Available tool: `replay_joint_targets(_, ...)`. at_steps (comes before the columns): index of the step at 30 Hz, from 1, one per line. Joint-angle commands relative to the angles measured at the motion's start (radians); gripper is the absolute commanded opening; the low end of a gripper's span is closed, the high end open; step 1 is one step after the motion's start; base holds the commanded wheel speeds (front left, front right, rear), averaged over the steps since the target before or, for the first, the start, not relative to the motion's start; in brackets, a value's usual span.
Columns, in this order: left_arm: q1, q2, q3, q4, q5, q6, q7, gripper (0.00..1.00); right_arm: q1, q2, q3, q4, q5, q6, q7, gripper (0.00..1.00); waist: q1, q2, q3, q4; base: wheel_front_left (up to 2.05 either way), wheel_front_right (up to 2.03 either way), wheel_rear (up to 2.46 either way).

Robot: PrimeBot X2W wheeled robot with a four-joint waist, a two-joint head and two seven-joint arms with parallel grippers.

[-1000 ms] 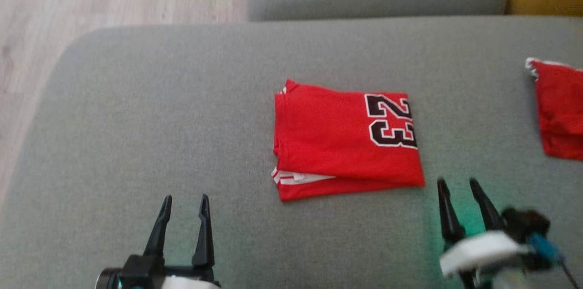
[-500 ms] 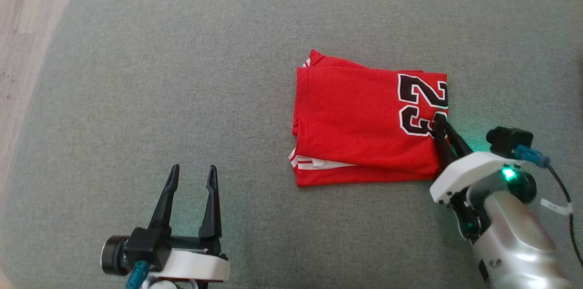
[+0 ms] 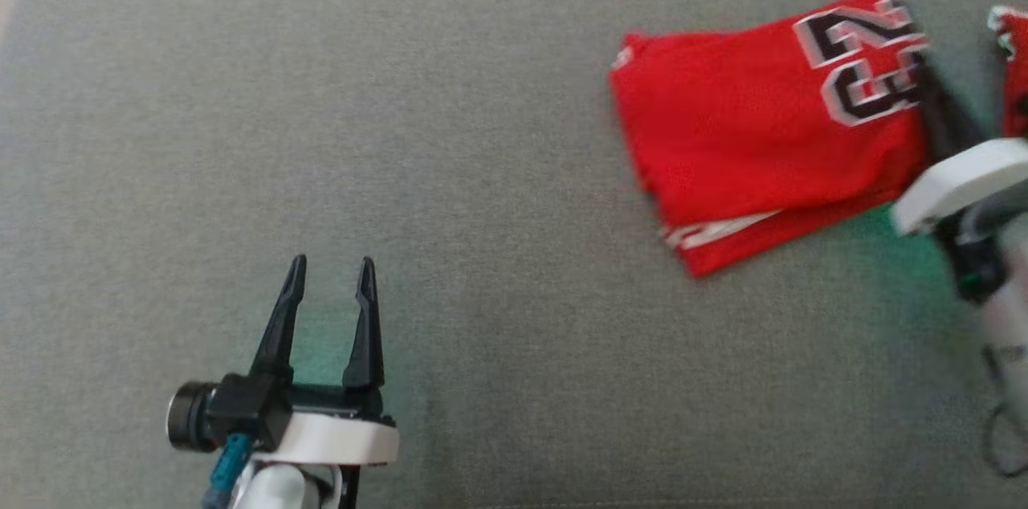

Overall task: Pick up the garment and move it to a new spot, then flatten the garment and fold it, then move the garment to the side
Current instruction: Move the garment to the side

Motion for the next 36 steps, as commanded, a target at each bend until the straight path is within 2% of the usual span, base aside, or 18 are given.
replay_joint_targets(1,-0.033,-0.002,0.032,-0.031,0.01,-0.002,-0.006,1.0,-0.02,-0.054,0.0,-0.026,-0.007,-0.001,-0.009,0.0,-0.0001,0.0,0.027,-0.026,0.0,0.0,0.0)
replay_joint_targets(2,-0.033,-0.002,0.032,-0.031,0.01,-0.002,-0.006,1.0,-0.02,-0.054,0.0,-0.026,-0.007,-0.001,-0.009,0.0,-0.0001,0.0,0.027,-0.026,0.0,0.0,0.0)
replay_joint_targets(12,-0.066,-0.002,0.046,-0.038,0.027,-0.012,-0.006,1.0,-0.032,-0.32,-0.129,-0.048,-0.033,-0.001,0.005,0.0,-0.0001,0.0,0.084,-0.078,0.0,0.0,0.0)
replay_joint_targets(13,-0.069,-0.002,0.049,-0.038,0.029,-0.013,-0.006,1.0,-0.033,-0.335,-0.149,-0.051,-0.035,-0.001,0.01,0.29,-0.0001,0.0,0.085,-0.082,0.0,0.0,0.0)
replay_joint_targets(14,-0.072,-0.002,0.051,-0.038,0.031,-0.014,-0.006,1.0,-0.033,-0.346,-0.167,-0.056,-0.04,-0.001,0.016,1.0,-0.0001,0.0,0.085,-0.085,0.0,0.0,0.0)
replay_joint_targets(17,-0.082,-0.002,0.066,-0.056,0.021,-0.004,-0.006,1.0,-0.027,-0.345,-0.21,-0.085,-0.069,-0.001,0.024,1.0,-0.0001,0.0,0.072,-0.094,0.0,0.0,0.0)
replay_joint_targets(19,-0.084,-0.002,0.079,-0.078,0.02,0.013,-0.006,1.0,-0.008,-0.318,-0.232,-0.112,-0.106,-0.001,0.012,1.0,-0.0001,0.0,0.053,-0.094,0.0,0.0,0.0)
replay_joint_targets(21,-0.082,-0.002,0.083,-0.092,-0.002,0.023,-0.006,1.0,0.025,-0.26,-0.249,-0.143,-0.142,-0.001,-0.007,1.0,-0.0001,0.0,0.024,-0.091,0.0,0.0,0.0)
replay_joint_targets(26,-0.053,-0.002,0.058,-0.087,-0.039,0.006,-0.006,1.0,0.181,-0.046,-0.253,-0.256,-0.222,-0.001,-0.055,1.0,-0.0001,0.0,-0.072,-0.065,0.0,0.0,0.0)
replay_joint_targets(30,-0.022,-0.002,0.045,-0.066,-0.069,0.018,-0.006,1.0,0.342,0.111,-0.217,-0.353,-0.261,-0.001,-0.089,1.0,-0.0001,0.0,-0.158,-0.036,0.0,0.0,0.0)
replay_joint_targets(33,0.002,-0.002,0.037,-0.066,-0.073,0.029,-0.006,1.0,0.438,0.194,-0.182,-0.438,-0.291,-0.001,-0.095,1.0,-0.0001,0.0,-0.215,-0.012,0.0,0.0,0.0)
replay_joint_targets(36,0.033,-0.002,0.037,-0.073,-0.05,0.044,-0.006,1.0,0.537,0.25,-0.157,-0.538,-0.327,-0.001,-0.095,1.0,-0.0001,0.0,-0.258,0.007,0.0,0.0,0.0)
